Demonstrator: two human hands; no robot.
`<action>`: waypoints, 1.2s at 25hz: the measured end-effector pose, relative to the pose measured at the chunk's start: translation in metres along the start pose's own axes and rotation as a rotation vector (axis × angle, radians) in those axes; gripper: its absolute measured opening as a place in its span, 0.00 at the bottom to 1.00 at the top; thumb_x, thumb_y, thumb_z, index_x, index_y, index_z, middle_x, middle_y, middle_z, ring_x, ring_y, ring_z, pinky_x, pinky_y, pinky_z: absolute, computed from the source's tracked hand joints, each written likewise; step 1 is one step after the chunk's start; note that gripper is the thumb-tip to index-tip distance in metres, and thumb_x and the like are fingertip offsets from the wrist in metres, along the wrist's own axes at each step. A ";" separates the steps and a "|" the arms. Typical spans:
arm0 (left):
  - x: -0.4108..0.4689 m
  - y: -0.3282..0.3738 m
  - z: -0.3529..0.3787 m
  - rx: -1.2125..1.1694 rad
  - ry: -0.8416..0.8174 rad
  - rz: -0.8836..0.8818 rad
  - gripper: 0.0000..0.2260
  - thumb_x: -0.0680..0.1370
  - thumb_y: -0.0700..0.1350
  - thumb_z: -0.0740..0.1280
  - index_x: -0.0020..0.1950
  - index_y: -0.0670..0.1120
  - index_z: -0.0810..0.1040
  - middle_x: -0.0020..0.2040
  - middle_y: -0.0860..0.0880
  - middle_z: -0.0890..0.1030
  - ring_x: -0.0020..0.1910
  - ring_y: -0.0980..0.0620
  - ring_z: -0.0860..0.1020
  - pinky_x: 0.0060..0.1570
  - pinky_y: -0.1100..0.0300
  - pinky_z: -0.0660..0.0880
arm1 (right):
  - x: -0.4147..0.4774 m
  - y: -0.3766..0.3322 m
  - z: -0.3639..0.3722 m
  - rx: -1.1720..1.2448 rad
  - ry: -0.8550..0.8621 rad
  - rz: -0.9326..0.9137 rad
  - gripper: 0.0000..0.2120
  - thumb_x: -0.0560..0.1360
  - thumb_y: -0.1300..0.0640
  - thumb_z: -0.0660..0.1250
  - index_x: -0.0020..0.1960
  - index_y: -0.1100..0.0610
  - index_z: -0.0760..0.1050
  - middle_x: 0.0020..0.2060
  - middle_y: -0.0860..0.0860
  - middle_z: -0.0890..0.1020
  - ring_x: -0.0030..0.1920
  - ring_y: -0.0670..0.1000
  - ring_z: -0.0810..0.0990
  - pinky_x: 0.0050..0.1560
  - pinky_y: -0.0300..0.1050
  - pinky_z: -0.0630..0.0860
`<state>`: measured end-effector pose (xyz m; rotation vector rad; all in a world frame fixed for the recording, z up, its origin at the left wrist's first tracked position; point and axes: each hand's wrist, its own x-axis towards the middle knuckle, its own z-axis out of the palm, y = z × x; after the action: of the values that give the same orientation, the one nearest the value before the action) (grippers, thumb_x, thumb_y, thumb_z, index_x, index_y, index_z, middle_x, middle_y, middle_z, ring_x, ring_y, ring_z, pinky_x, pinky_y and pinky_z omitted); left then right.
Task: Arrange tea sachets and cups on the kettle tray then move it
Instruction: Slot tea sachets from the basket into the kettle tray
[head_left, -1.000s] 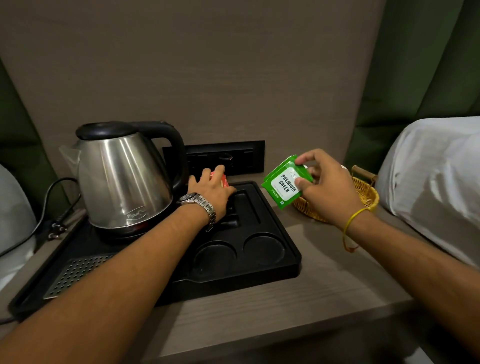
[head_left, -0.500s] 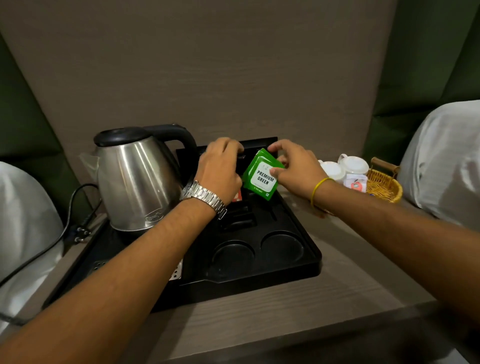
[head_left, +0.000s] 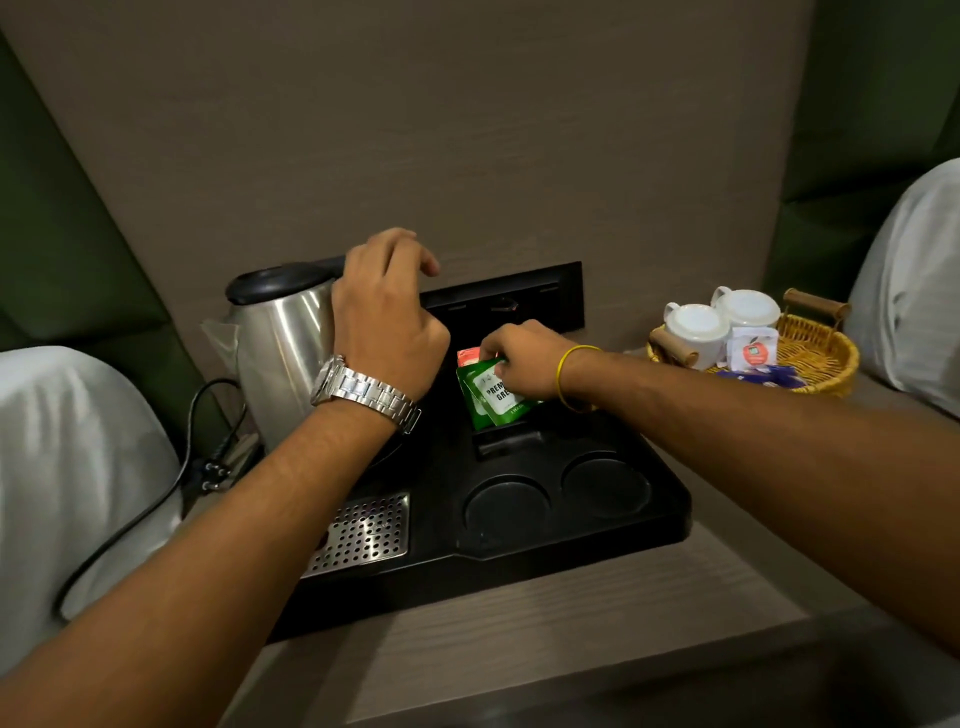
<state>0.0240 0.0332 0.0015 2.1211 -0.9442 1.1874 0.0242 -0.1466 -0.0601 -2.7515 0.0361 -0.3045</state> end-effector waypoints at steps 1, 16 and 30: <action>-0.001 0.000 0.000 0.013 -0.008 -0.001 0.20 0.60 0.33 0.57 0.49 0.43 0.78 0.60 0.45 0.79 0.60 0.44 0.75 0.53 0.44 0.75 | -0.001 -0.001 0.002 0.012 -0.021 0.001 0.19 0.76 0.63 0.64 0.66 0.55 0.78 0.56 0.59 0.82 0.47 0.56 0.81 0.45 0.46 0.77; -0.015 0.001 0.013 0.082 -0.166 -0.033 0.19 0.65 0.39 0.63 0.55 0.46 0.77 0.62 0.48 0.78 0.62 0.45 0.74 0.55 0.45 0.73 | -0.016 -0.002 0.023 0.021 0.084 0.055 0.30 0.69 0.50 0.78 0.67 0.57 0.74 0.61 0.58 0.76 0.61 0.59 0.78 0.61 0.51 0.78; -0.068 0.011 -0.004 0.147 -0.633 -0.055 0.24 0.77 0.52 0.64 0.72 0.48 0.68 0.72 0.45 0.73 0.67 0.44 0.75 0.62 0.49 0.74 | -0.118 0.102 -0.084 -0.129 0.434 0.274 0.13 0.73 0.57 0.70 0.57 0.58 0.82 0.52 0.57 0.83 0.54 0.59 0.81 0.54 0.50 0.78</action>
<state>-0.0113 0.0505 -0.0548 2.6899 -1.0659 0.5634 -0.1080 -0.2644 -0.0451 -2.7030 0.5563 -0.8369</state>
